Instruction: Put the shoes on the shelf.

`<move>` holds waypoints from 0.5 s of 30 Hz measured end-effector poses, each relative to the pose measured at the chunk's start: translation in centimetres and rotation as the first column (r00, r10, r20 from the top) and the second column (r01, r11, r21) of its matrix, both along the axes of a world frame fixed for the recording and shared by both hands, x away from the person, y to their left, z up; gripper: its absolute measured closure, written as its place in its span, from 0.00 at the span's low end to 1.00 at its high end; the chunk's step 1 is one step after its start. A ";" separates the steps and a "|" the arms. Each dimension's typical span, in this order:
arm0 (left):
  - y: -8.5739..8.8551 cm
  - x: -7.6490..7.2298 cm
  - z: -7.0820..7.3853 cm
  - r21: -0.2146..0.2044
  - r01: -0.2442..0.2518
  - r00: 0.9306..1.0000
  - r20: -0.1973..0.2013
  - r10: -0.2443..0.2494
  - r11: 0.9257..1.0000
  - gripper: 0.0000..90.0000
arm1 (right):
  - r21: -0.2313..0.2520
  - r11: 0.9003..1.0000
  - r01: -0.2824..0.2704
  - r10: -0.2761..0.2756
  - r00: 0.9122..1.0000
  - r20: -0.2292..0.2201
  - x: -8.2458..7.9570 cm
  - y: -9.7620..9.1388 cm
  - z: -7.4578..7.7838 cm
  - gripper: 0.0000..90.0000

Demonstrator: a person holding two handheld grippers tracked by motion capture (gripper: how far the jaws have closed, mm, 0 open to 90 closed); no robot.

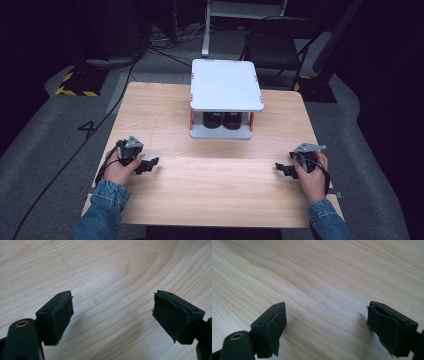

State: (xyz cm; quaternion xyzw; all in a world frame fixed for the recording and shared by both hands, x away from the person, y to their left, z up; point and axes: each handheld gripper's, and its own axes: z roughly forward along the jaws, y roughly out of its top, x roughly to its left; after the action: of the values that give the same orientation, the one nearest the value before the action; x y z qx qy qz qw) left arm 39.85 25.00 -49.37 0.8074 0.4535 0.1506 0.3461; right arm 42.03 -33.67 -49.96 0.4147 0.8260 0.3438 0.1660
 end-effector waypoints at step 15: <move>-0.5 0.9 -1.1 0.049 -0.028 1.000 0.004 0.028 0.998 0.08 | -0.011 0.999 0.048 -0.048 0.999 0.016 1.0 1.2 -0.6 0.00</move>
State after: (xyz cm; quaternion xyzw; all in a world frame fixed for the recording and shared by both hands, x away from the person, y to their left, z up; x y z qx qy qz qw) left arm 40.74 24.46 -50.51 0.8089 0.4604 0.1681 0.3247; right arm 43.01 -32.46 -50.59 0.4307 0.8165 0.3381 0.1831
